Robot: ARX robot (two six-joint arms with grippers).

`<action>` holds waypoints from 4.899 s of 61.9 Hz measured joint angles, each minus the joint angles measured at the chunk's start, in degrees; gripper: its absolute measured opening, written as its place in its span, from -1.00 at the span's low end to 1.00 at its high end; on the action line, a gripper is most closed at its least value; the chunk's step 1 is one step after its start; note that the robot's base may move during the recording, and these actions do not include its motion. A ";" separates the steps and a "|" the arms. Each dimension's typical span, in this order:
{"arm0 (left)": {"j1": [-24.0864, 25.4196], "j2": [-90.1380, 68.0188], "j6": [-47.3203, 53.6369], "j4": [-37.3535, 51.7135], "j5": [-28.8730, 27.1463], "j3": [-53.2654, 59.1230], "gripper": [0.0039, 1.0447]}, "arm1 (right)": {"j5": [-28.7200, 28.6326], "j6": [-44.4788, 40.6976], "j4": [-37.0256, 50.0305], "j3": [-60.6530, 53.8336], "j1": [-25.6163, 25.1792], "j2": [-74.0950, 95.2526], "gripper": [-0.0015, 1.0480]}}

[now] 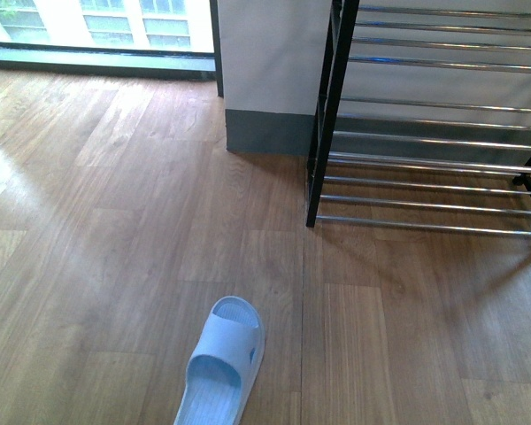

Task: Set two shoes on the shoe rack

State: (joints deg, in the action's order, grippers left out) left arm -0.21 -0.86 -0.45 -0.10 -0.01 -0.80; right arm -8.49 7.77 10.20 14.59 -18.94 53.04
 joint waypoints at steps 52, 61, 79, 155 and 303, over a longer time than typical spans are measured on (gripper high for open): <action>-0.98 -1.20 -1.07 -2.23 -4.00 -0.63 0.83 | 0.11 0.02 -0.13 -0.11 -0.24 -0.13 -0.97; -13.57 -28.15 -8.11 -2.40 -23.50 -7.54 0.83 | 0.09 0.02 -0.13 -0.11 -0.22 -0.11 -0.97; -17.86 -84.32 -12.55 21.14 -18.21 -21.40 0.83 | 0.07 0.02 -0.13 -0.11 -0.22 -0.11 -0.97; -10.93 -161.02 5.88 13.77 -27.78 -65.81 0.83 | 0.09 0.02 -0.13 -0.11 -0.24 -0.11 -0.97; -20.09 -56.83 -12.57 5.25 -32.37 -18.80 -0.97 | 0.09 0.02 -0.13 -0.11 -0.24 -0.11 -0.97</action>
State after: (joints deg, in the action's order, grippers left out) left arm -20.29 -57.69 -13.02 5.15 -32.38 -19.59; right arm -8.40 7.79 10.07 14.48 -19.18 52.93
